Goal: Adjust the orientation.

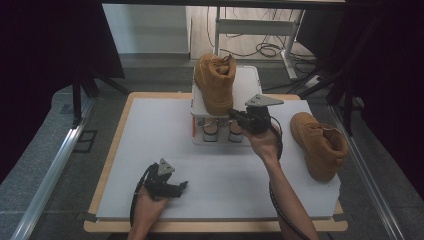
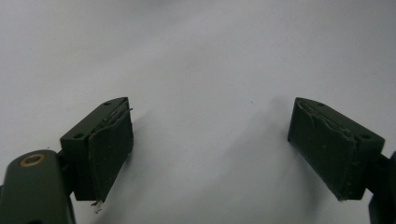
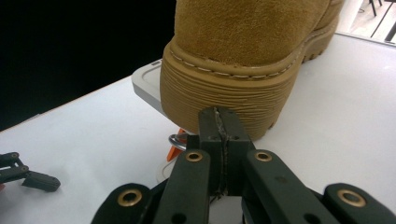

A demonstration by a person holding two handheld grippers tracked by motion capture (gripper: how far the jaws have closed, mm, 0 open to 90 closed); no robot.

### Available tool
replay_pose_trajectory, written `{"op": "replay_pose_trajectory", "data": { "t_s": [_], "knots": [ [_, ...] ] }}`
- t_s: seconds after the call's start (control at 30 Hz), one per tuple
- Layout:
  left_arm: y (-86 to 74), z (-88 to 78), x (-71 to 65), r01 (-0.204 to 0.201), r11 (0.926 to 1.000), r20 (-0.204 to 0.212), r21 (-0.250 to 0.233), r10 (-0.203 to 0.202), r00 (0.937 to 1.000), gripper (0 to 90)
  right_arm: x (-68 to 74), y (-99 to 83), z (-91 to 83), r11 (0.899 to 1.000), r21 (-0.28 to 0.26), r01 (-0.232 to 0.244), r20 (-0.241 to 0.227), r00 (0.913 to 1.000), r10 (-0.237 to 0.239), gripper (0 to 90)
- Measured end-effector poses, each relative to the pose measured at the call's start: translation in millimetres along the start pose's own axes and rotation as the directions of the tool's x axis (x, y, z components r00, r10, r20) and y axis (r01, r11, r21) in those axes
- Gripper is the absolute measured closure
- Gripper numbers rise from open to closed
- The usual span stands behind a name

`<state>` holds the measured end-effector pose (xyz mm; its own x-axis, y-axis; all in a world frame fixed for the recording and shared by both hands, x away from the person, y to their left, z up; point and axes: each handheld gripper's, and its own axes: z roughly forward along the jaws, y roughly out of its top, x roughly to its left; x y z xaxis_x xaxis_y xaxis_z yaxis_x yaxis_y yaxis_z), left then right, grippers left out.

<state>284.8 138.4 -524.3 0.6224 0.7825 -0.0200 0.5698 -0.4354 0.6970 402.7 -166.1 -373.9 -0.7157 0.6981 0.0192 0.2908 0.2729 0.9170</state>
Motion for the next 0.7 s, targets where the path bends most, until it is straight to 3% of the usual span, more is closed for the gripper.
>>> {"op": "replay_pose_trajectory", "data": {
  "t_s": [0.33,0.7],
  "knots": [
    [0.0,0.0,0.0,0.001,1.0,0.0,0.0,-0.001,1.0,14.1,7.4,3.0,9.7,1.0,0.0,0.004,-0.028,0.9996,-0.004,89.7],
    [-0.1,0.1,0.0,-0.001,1.0,0.0,-0.002,0.001,1.0,14.1,22.6,10.2,25.4,0.999,0.014,0.041,-0.036,0.9985,-0.04,89.7]
  ]
}}
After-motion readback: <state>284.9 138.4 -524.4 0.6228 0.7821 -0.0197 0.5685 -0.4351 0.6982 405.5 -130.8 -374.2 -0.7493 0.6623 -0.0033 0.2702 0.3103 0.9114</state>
